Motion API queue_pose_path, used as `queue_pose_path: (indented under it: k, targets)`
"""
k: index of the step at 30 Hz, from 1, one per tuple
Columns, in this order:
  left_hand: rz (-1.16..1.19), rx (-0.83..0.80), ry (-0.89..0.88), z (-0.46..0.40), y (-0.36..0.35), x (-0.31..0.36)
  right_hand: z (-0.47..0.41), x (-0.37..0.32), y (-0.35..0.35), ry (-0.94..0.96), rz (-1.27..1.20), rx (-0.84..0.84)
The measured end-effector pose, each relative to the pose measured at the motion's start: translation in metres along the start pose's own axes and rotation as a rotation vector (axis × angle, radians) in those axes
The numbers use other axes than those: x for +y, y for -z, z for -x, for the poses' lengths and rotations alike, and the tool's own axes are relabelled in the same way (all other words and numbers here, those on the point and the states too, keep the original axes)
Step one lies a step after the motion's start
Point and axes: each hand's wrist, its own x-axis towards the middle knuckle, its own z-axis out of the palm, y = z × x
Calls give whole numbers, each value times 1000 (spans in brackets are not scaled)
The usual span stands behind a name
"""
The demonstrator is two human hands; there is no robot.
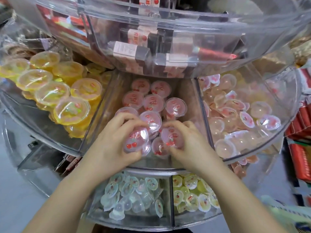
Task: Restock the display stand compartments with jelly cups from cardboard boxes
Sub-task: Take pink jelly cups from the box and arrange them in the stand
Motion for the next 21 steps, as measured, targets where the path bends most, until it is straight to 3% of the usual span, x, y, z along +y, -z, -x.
queue_pose_path:
  k: [7,10,18,21]
  targets:
    - [-60,-55,20,5,9,-13,-8,-1,-9,-99,-113,260]
    - [-114,-88,34,5,8,-14,-15,0,-13,-144,-61,263]
    - [-197,-80,103,2,3,-13,-18,-1,-14,-345,-198,225]
    - [-216,-99,84,0,3,-13,-21,-1,-13,-336,-201,208]
